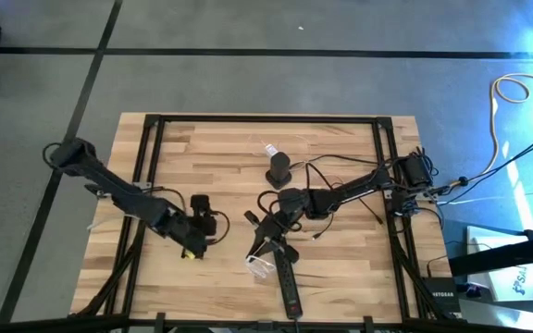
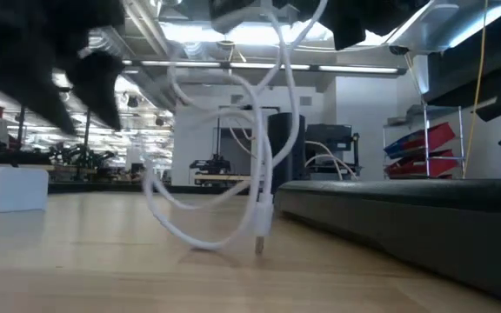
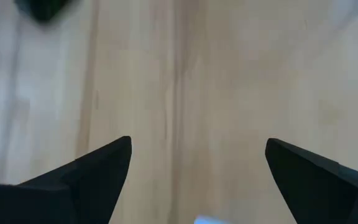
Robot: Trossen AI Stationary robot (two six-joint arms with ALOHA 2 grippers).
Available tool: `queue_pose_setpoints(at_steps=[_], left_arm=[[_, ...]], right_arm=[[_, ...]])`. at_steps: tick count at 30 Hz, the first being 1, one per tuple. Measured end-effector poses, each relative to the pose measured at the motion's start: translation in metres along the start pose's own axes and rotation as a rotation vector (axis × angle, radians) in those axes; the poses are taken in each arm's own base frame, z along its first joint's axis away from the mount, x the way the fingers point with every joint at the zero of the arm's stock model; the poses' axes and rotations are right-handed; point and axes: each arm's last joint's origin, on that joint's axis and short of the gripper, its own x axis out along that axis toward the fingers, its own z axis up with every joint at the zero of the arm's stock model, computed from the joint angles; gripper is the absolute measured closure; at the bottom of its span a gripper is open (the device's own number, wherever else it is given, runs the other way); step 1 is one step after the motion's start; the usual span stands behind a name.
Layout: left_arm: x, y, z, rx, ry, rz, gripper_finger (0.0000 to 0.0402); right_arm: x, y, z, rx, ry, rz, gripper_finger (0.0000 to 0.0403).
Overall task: Insert USB
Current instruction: Insert the white USB cable into the white outlet extension
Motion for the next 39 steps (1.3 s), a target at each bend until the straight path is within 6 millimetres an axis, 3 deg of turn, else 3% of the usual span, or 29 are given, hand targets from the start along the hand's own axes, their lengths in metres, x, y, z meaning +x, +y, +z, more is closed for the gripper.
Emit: queue_pose_setpoints(at_steps=[5,12,23,30,34,39], left_arm=[[-0.021,-0.003,0.024,-0.031,-0.277,-0.052,0.0045],[-0.032,-0.001,0.053,-0.132,-0.556,-0.123,0.0045],[-0.017,0.003,0.063,-0.13,-0.577,-0.329,0.0045],[-0.011,0.0,0.065,-0.095,-0.59,-0.311,0.0048],[-0.002,-0.005,0.066,-0.067,-0.598,-0.297,0.0073],[0.005,-0.008,0.067,-0.043,-0.596,-0.28,0.0136]], right_arm=[[0.0,0.0,-0.002,0.017,0.021,0.003,0.0402],[-0.001,-0.003,-0.011,0.072,0.096,-0.087,0.0402],[-0.001,-0.004,-0.015,0.067,0.131,-0.141,0.0402],[-0.001,-0.005,-0.015,0.065,0.132,-0.176,0.0402],[-0.001,-0.006,-0.015,0.064,0.132,-0.197,0.0402],[-0.001,-0.005,-0.016,0.068,0.138,-0.196,0.0402]])
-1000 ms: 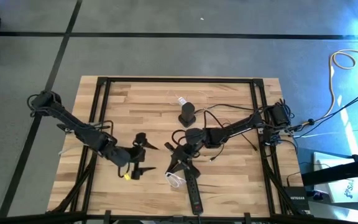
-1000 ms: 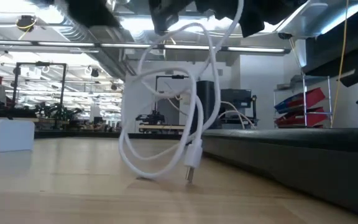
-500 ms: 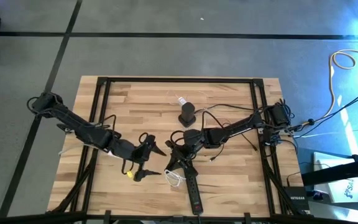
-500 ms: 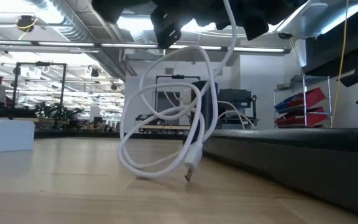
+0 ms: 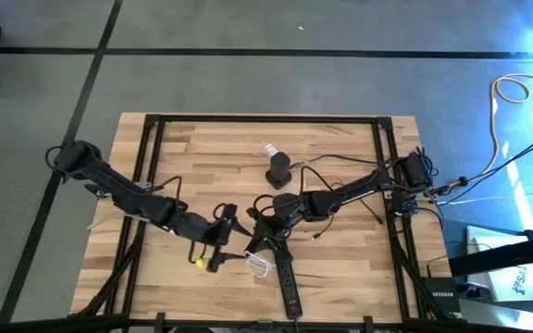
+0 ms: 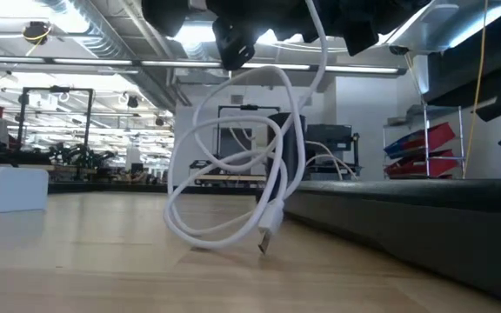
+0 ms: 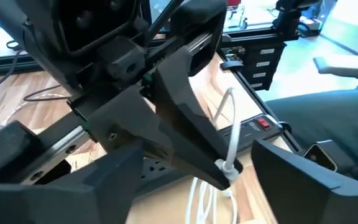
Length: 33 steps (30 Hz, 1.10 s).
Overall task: Insert USB
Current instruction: Insert the white USB cable into the white outlet extension
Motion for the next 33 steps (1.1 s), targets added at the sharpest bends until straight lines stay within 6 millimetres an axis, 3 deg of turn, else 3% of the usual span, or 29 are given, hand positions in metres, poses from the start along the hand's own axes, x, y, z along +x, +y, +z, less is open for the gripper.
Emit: queue_pose_setpoints(at_steps=[10,21,28,33], left_arm=[[0.0,-0.001,0.0002,0.033,-0.003,-0.033,0.0297],[-0.0005,-0.0027,0.0019,0.081,-0.018,-0.097,0.0394],[-0.0005,-0.0025,0.0009,0.037,-0.008,-0.09,0.04],[-0.0006,-0.0004,0.0012,-0.043,-0.014,0.013,0.0401]], right_arm=[[-0.0001,-0.0002,0.0,-0.002,0.0,-0.001,0.0402],[0.0001,-0.0004,-0.0021,-0.02,0.021,-0.014,0.0394],[-0.0001,-0.0038,-0.0043,-0.07,0.046,-0.144,0.0307],[-0.0055,-0.0097,-0.0084,-0.166,0.151,-0.378,0.0215]])
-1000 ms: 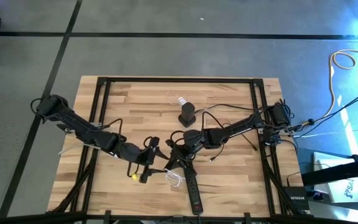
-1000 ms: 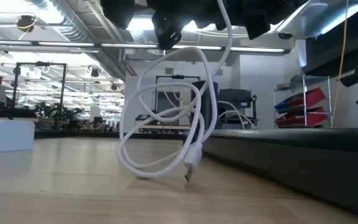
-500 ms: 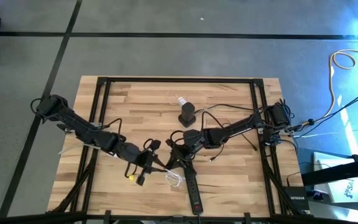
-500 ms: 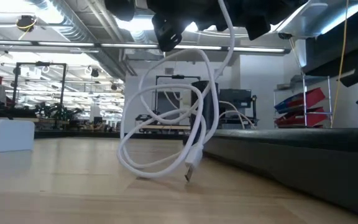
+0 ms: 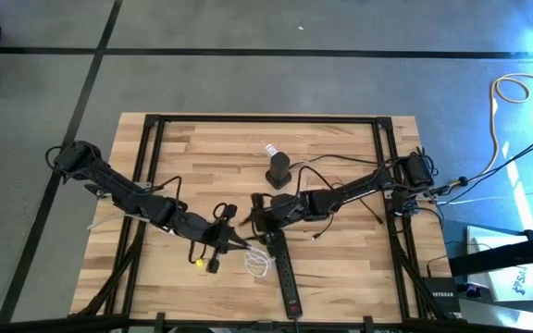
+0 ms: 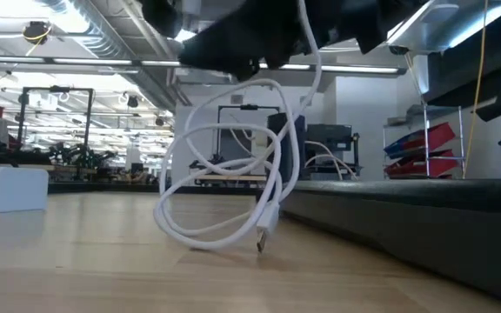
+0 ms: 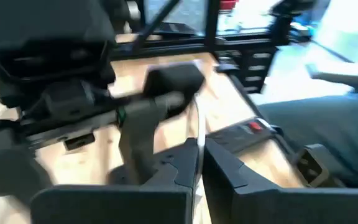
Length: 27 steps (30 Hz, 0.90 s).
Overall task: Insert USB
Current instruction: Insert the white USB cable into the white outlet extension
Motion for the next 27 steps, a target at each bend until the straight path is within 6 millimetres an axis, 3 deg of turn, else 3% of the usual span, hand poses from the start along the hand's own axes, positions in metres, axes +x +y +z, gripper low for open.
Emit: queue_pose_setpoints(at_steps=[4,8,15,21,27], left_arm=[[-0.002,0.001,0.0,-0.046,-0.018,0.169,0.0401],[-0.003,0.0,0.0,-0.081,-0.035,0.262,0.0401],[-0.007,-0.002,-0.001,-0.107,-0.064,0.43,0.0401],[-0.008,0.003,-0.008,-0.251,-0.046,0.506,0.0402],[-0.009,0.01,-0.013,-0.347,-0.062,0.624,0.0402]], right_arm=[[-0.005,-0.005,-0.007,-0.039,0.139,-0.216,0.0152],[-0.016,-0.01,-0.008,-0.07,0.259,-0.466,0.0127],[-0.025,0.0,-0.002,-0.097,0.305,-0.665,0.0151],[-0.035,0.002,-0.013,-0.095,0.427,-0.951,0.0188],[-0.043,0.003,-0.016,-0.045,0.419,-1.133,0.0208]])
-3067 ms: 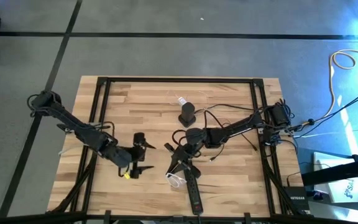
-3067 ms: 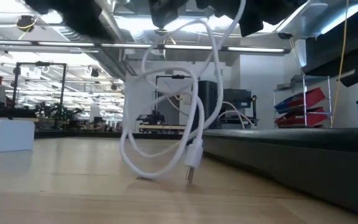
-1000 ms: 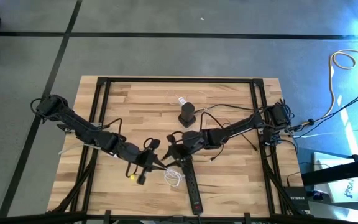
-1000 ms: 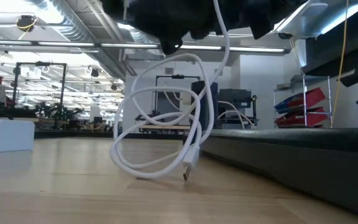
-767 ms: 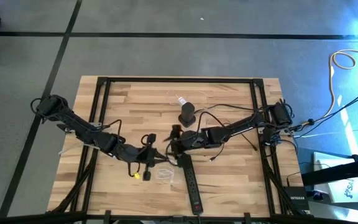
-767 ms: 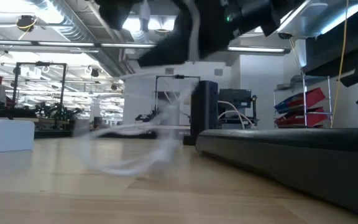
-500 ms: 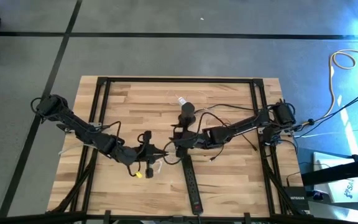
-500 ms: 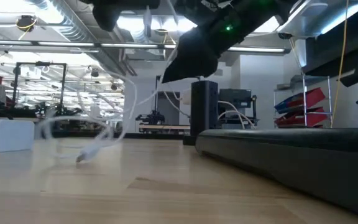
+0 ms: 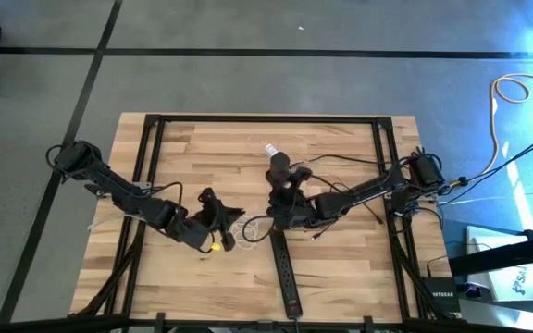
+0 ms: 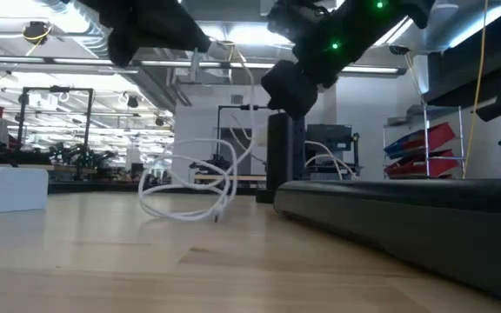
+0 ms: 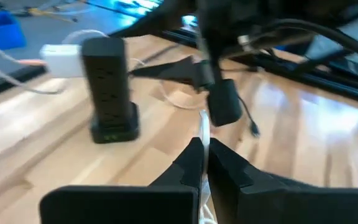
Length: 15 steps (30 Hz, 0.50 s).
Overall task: Insert USB
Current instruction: Insert the white USB cable into the white outlet extension
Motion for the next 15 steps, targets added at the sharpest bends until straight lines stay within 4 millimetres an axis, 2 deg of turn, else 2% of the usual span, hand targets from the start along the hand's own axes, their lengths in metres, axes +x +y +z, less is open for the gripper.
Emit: queue_pose_setpoints(at_steps=[3,6,9,12,15], left_arm=[[0.0,0.003,0.001,-0.038,-0.041,0.071,0.0401],[0.002,0.007,0.002,-0.069,-0.078,0.144,0.0401],[0.005,0.01,0.004,-0.092,-0.092,0.172,0.0401],[0.006,0.011,0.004,-0.09,-0.093,0.18,0.0401],[0.008,0.012,0.005,-0.08,-0.097,0.191,0.0401]], right_arm=[[-0.008,-0.01,-0.004,0.083,0.013,-0.083,0.0211],[-0.014,-0.017,-0.002,0.164,0.014,-0.056,0.0211],[-0.019,-0.011,0.007,0.209,-0.008,0.11,0.0208],[-0.031,-0.002,0.023,0.235,-0.114,0.303,0.0209],[-0.048,0.007,0.031,0.258,-0.21,0.382,0.0213]])
